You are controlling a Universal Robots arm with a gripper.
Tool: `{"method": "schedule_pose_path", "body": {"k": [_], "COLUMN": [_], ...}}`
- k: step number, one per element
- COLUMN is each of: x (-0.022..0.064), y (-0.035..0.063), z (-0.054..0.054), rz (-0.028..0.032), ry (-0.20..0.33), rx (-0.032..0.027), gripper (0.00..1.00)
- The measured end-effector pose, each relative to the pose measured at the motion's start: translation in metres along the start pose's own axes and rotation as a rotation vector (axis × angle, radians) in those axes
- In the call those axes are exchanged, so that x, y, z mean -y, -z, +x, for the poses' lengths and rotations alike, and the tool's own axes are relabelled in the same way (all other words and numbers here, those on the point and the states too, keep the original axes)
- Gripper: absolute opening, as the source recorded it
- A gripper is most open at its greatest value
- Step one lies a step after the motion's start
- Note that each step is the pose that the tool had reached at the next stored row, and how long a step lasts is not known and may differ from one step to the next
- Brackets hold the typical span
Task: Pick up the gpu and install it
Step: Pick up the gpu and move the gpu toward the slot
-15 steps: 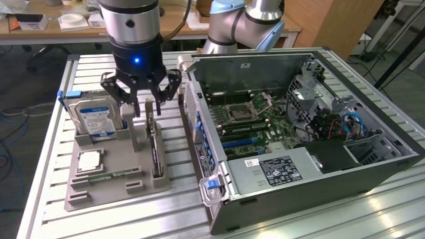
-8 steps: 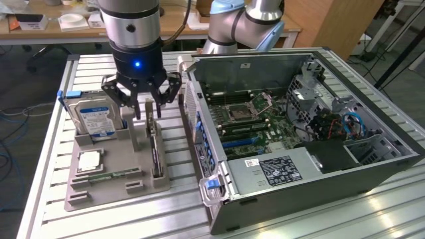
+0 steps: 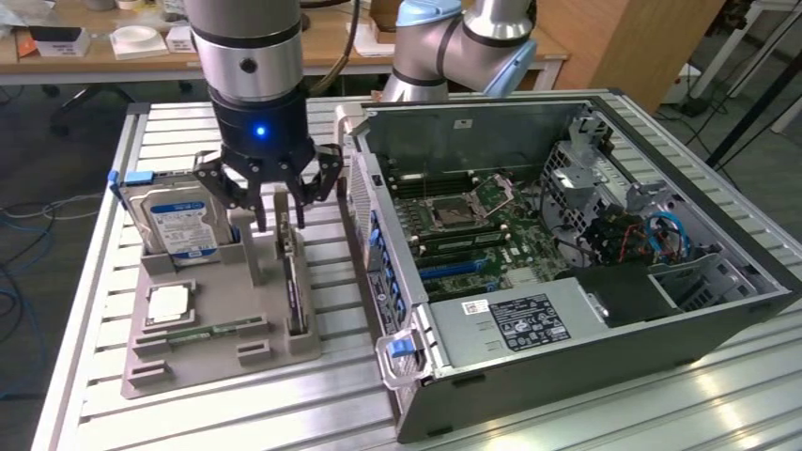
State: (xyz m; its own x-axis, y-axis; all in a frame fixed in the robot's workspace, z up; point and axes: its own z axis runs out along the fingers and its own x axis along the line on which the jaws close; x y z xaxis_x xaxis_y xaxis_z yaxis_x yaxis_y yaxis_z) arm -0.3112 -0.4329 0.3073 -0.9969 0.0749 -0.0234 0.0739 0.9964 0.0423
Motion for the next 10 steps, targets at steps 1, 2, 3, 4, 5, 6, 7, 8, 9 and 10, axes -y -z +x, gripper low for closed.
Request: {"method": "schedule_pose_path", "body": {"k": [1, 2, 3, 4, 5, 6, 7, 8, 9, 10], "x": [0.0001, 0.0001, 0.0002, 0.0002, 0.0003, 0.0005, 0.0009, 0.0015, 0.0023, 0.0031], "y": [-0.0015, -0.0029, -0.0043, -0.0053, -0.0064, -0.0072, -0.0079, -0.0085, -0.0094, -0.0102], "z": [0.0000, 0.0001, 0.0001, 0.0001, 0.0001, 0.0002, 0.0001, 0.0000, 0.0000, 0.0000], "rz": [0.0000, 0.0000, 0.0000, 0.0000, 0.0000, 0.0000, 0.0001, 0.0001, 0.0001, 0.0000], "ry": [0.000, 0.000, 0.000, 0.000, 0.000, 0.000, 0.000, 0.000, 0.000, 0.000], "rx": [0.0001, 0.0001, 0.0001, 0.0001, 0.0001, 0.0001, 0.0000, 0.0000, 0.0000, 0.0001], "gripper": [0.47, 0.47, 0.47, 0.47, 0.47, 0.47, 0.47, 0.47, 0.47, 0.47]}}
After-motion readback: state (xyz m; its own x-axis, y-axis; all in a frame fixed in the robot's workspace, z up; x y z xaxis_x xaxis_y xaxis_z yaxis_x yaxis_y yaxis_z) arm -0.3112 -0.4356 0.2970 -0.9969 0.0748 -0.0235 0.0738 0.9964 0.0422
